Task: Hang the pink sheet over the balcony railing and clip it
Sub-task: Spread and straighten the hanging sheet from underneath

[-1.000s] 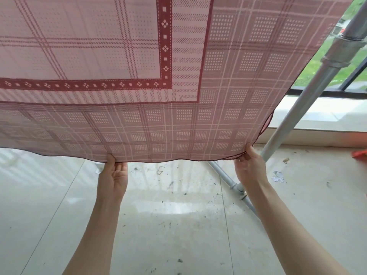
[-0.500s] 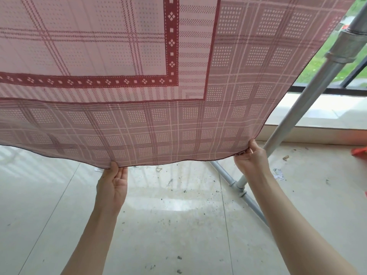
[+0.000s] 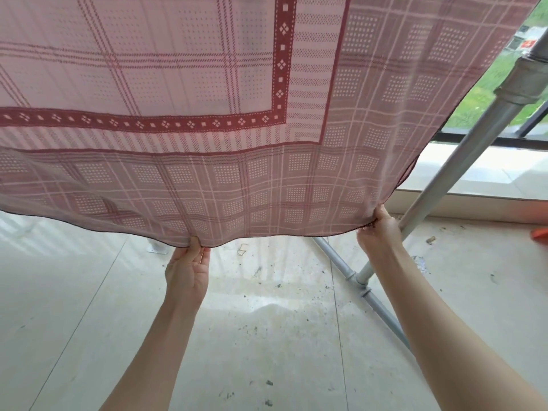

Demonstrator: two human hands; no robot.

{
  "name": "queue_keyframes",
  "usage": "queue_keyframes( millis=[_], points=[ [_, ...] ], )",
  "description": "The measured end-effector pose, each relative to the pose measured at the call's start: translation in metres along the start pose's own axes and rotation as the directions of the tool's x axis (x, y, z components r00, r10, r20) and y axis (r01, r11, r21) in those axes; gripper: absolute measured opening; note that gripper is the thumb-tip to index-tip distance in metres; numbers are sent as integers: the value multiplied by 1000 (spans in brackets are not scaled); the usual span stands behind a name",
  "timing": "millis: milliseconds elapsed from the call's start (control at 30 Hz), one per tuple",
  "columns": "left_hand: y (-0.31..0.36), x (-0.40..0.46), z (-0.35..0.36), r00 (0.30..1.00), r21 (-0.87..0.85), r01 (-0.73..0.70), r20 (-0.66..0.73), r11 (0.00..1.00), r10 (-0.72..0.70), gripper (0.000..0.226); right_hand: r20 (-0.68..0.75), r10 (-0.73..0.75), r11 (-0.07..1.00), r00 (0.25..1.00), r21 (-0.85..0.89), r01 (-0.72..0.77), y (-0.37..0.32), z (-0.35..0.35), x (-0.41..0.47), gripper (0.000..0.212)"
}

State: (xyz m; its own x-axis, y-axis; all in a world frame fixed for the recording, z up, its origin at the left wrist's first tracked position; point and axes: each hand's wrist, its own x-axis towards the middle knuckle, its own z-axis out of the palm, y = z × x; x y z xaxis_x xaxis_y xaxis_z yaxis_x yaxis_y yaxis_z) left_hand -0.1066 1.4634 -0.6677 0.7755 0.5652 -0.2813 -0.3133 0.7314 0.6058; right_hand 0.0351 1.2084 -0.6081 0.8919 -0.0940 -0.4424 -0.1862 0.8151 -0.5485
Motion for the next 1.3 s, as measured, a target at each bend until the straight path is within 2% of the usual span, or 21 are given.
queue_keyframes(
  millis=[67,133,167,200,233,300,367,433,500,567,633,733,800,867,967,1033,1133,1200,1300],
  points=[
    [2,-1,1,1000,-6,1,-23,1000,-1,33,5,44,997,999,-71,-43,1,-6,-12,12],
    [1,-3,4,999,-15,-1,-45,1000,0,27,40,99,989,994,-118,-94,8,-15,-27,48],
    [0,-5,6,999,-19,2,-51,1000,-3,23,85,120,979,989,-175,-104,16,-24,-30,58],
    [-2,-6,8,998,-26,7,-55,1000,-9,19,100,224,968,969,-141,-209,25,-26,-37,59],
    [-3,-7,9,998,-35,14,-54,999,-16,16,84,300,941,950,-192,-280,36,-28,-36,61],
    [-3,-8,9,998,-57,30,-52,998,-33,14,233,395,876,889,-386,-288,57,-25,-55,80],
    [-5,-10,8,996,-85,47,-68,995,-53,16,267,512,820,817,-437,-370,76,-19,-64,92],
    [-8,-14,6,995,-100,55,-81,993,-63,24,318,582,778,749,-487,-398,96,-10,-68,84],
    [-9,-17,5,994,-106,64,-80,992,-73,29,392,575,803,718,-435,-407,110,-1,-71,58],
    [-7,-16,4,995,-110,80,-53,991,-87,34,384,538,840,750,-314,-441,115,6,-70,35],
    [0,-13,4,993,-112,118,-7,987,-119,35,306,481,875,821,-223,-429,114,11,-69,19],
    [13,-1,11,976,-113,165,160,980,-146,27,240,420,901,875,-223,-371,111,13,-62,10],
    [24,13,14,961,-147,160,249,976,-120,31,210,411,905,887,-215,-368,110,17,-58,8],
    [39,27,13,958,-199,138,274,970,-80,40,180,405,908,897,-193,-371,108,25,-53,8],
    [65,43,1,982,-219,68,190,973,-25,43,159,411,906,898,-180,-383,108,36,-46,9],
    [83,46,-7,993,-180,8,119,984,14,36,156,425,899,892,-183,-397,113,40,-41,10],
    [103,44,-11,998,-115,-51,25,992,54,45,138,450,888,882,-175,-426,118,47,-35,11],
    [110,40,-8,997,-63,-61,-49,996,58,33,124,457,887,881,-143,-440,118,53,-34,11],
    [114,32,-6,980,73,7,-198,997,8,16,126,441,897,889,-59,-437,123,59,-41,11]
  ],
)
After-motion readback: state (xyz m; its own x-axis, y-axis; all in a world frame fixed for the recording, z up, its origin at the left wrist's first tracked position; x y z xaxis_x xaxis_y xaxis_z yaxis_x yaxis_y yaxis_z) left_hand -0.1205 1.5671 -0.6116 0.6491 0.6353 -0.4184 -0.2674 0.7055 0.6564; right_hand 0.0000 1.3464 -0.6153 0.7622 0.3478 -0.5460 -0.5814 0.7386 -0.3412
